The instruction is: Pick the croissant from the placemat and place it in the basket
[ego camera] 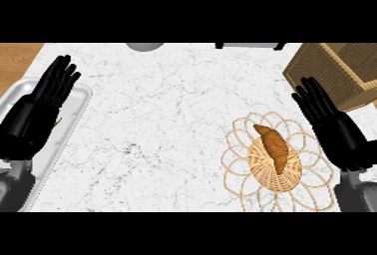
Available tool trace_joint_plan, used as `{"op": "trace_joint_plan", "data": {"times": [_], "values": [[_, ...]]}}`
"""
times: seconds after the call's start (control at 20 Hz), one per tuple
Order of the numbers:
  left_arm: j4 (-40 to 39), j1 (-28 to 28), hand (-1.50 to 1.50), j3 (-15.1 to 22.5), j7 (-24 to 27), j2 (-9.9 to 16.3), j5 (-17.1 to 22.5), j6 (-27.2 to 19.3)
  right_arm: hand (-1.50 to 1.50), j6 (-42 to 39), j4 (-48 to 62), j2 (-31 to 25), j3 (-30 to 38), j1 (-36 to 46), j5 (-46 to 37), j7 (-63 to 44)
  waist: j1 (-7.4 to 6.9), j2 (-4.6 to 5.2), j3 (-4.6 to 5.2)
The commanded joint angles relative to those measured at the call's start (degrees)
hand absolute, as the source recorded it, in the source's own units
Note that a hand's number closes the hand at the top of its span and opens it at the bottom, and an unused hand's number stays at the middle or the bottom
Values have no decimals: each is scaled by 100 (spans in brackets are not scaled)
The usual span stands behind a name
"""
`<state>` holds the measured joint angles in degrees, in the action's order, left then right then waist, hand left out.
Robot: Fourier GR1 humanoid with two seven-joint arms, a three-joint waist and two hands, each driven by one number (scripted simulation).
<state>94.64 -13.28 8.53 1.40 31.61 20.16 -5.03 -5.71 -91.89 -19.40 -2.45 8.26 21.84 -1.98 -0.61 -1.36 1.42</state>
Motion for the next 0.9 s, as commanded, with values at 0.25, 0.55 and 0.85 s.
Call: {"op": "trace_joint_plan", "data": {"times": [0.25, 0.55, 0.85], "values": [[-1454, 1398, 0, 547, -980, -593, 64, -395, 150, -1633, -125, -36, -1011, 1274, 261, 68, -515, 346, -136], [-1604, 1484, 0, 705, -1563, -783, 2, -687, -150, -2177, -497, 175, -2836, 690, -1827, 1153, -6, 144, -153], [-1756, 1816, 0, 568, -1229, -725, -45, -653, -150, -1291, -986, -625, -2554, 1507, -3597, 349, 87, 85, -131]]}}
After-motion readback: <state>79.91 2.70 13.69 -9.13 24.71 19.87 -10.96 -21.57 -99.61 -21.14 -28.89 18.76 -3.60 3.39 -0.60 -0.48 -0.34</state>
